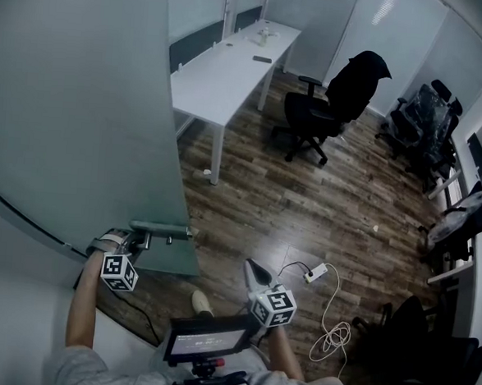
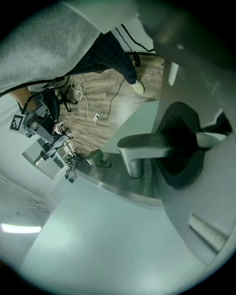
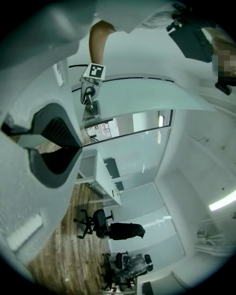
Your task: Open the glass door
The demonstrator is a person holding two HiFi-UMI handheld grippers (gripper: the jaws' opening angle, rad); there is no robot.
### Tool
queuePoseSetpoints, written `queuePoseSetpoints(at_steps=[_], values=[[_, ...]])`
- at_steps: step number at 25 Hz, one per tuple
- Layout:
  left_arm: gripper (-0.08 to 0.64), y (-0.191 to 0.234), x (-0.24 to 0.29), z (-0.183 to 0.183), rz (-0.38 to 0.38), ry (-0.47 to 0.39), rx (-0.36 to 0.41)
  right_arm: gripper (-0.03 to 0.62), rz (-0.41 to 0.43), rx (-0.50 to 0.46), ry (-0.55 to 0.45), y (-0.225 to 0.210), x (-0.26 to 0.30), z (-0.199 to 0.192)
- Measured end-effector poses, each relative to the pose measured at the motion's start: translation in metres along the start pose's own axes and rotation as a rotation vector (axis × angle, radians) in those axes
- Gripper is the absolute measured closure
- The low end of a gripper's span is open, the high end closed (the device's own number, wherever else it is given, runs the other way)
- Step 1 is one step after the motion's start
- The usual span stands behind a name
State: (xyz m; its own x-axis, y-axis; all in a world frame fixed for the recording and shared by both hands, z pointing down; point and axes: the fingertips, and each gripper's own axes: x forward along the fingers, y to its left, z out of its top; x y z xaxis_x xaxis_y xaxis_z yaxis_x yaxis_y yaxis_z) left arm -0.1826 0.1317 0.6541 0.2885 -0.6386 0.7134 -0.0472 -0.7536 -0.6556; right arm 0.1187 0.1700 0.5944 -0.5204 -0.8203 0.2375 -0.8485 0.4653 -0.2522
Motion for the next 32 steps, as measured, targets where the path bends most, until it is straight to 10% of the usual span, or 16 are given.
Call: queuePoseSetpoints(at_steps=[19,32], values=[[0.413,-0.010,-0.008,-0.003,-0.112,0.019,-0.016,0.591,0.019,-0.013,-0.003,0.012,0.008,0.005],[0.314,0.001,-0.048,-0.010,0.003,0.043,-0.140,0.591,0.046,-0.039,-0.014,0.022,-0.001,0.001]])
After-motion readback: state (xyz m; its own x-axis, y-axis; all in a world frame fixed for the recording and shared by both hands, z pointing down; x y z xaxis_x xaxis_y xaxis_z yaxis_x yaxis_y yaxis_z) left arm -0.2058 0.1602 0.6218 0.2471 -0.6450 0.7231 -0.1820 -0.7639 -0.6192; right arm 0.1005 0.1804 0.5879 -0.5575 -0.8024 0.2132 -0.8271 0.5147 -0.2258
